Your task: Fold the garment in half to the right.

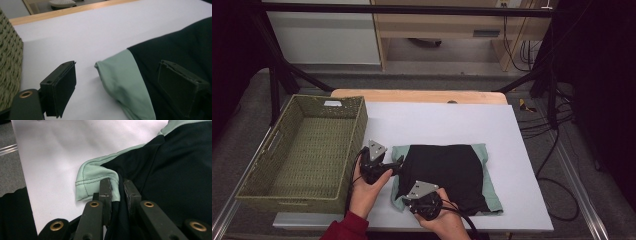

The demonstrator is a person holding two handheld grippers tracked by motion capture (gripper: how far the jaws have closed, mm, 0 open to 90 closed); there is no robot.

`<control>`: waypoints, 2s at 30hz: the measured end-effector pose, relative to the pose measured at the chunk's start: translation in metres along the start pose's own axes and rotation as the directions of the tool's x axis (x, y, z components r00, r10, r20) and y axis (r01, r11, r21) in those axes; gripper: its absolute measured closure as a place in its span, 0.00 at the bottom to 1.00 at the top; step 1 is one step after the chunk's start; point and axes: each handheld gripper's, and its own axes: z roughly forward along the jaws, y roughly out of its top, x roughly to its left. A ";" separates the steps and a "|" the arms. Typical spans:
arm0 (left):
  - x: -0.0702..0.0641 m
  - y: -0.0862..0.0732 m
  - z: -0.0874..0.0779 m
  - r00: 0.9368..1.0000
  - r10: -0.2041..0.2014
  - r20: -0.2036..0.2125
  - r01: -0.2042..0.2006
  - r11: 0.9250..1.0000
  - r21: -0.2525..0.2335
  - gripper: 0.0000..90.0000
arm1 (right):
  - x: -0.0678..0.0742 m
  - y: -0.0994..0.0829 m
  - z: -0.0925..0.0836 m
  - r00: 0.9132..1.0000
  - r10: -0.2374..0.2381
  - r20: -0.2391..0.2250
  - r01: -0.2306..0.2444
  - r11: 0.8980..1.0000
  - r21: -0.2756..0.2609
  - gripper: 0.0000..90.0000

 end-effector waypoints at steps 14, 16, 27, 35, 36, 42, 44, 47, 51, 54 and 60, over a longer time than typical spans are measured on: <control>0.003 -0.003 0.009 0.998 -0.027 0.055 0.025 0.999 0.038 0.16 | 0.002 -0.002 0.000 1.000 -0.021 0.017 0.021 1.000 -0.016 0.89; 0.002 -0.006 0.010 0.998 -0.032 0.063 0.029 0.999 0.040 0.16 | 0.002 -0.002 0.000 1.000 -0.026 0.018 0.026 1.000 -0.013 0.89; -0.002 -0.017 0.017 0.997 -0.034 0.069 0.030 0.997 0.070 0.16 | 0.001 -0.002 0.001 1.000 -0.029 0.007 0.030 0.999 -0.014 0.89; -0.007 -0.021 0.019 0.997 -0.033 0.076 0.027 0.997 0.075 0.17 | 0.002 -0.002 0.001 0.999 -0.036 0.011 0.036 0.999 -0.015 0.89; -0.008 -0.021 0.018 0.997 -0.032 0.076 0.026 0.997 0.074 0.17 | 0.002 -0.002 0.001 0.999 -0.037 0.011 0.037 0.999 -0.016 0.89; -0.010 -0.024 0.017 0.996 -0.032 0.082 0.026 0.997 0.071 0.17 | 0.002 -0.003 0.001 0.999 -0.038 0.014 0.038 0.999 -0.016 0.89; -0.010 -0.025 0.018 0.996 -0.035 0.083 0.030 0.997 0.072 0.17 | 0.002 -0.003 0.001 0.999 -0.038 0.014 0.038 0.999 -0.016 0.89; -0.011 -0.028 0.019 0.996 -0.036 0.084 0.030 0.997 0.077 0.17 | 0.002 -0.003 0.001 0.999 -0.039 0.014 0.039 0.999 -0.017 0.89; -0.011 -0.030 0.020 0.995 -0.039 0.087 0.032 0.996 0.080 0.18 | 0.002 -0.003 0.001 0.999 -0.038 0.013 0.039 0.999 -0.016 0.89; -0.011 -0.031 0.020 0.994 -0.039 0.099 0.031 0.996 0.083 0.22 | 0.002 -0.003 0.001 0.999 -0.040 0.013 0.040 0.999 -0.017 0.89; -0.013 -0.033 0.022 0.993 -0.035 0.109 0.026 0.996 0.088 0.27 | 0.002 -0.003 0.001 0.999 -0.040 0.011 0.040 0.999 -0.019 0.89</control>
